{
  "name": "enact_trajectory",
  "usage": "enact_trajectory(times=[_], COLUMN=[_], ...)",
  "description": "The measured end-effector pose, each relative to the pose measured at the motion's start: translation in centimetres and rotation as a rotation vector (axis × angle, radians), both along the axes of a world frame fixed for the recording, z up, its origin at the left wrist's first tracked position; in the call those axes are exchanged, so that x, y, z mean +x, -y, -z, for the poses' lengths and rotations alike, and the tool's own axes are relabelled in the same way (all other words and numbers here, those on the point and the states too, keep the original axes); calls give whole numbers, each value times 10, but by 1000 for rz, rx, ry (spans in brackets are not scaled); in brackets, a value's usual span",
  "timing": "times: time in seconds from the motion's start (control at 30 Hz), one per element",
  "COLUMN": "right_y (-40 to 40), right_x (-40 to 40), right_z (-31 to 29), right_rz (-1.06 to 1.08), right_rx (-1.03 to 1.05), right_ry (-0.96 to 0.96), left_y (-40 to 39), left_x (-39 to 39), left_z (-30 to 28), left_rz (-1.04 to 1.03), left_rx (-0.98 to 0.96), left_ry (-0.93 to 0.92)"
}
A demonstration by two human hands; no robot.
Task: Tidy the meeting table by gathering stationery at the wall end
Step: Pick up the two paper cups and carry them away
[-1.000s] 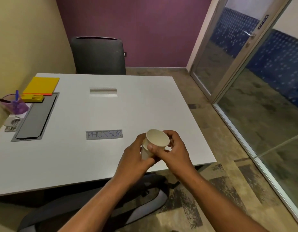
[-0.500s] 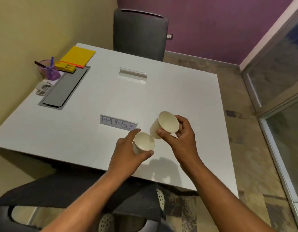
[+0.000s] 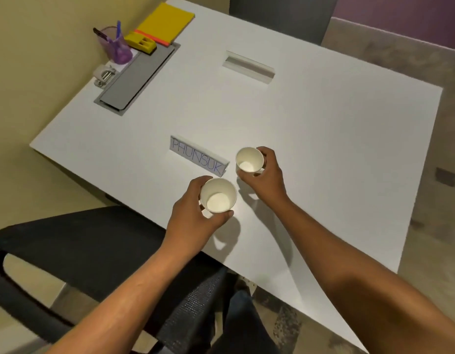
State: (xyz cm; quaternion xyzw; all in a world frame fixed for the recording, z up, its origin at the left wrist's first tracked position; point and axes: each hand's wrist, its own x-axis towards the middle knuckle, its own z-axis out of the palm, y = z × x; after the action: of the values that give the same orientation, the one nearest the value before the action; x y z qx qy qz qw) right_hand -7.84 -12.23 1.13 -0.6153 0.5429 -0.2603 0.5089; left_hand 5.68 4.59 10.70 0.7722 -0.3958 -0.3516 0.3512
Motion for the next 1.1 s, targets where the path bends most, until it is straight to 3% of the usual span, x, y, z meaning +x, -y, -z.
enact_trajectory(times=[0.47,0.77,0.97,1.1], right_y=[31,36,14,-41], right_x=[17,23,2,-25], right_z=[59,70,61,22], right_rz=[-112,-117,-71,6], right_rx=[-22,-35,8,34], right_ry=[-96,-88,-71,-11], left_y=[-8,-22,-33,-40], left_x=[-5,-7,-8,-9], left_z=[10,12,6,-9], left_rz=[-125,-82,-45,-5], left_rx=[18,37,0,-56], left_ry=[-7,7,-9,-39])
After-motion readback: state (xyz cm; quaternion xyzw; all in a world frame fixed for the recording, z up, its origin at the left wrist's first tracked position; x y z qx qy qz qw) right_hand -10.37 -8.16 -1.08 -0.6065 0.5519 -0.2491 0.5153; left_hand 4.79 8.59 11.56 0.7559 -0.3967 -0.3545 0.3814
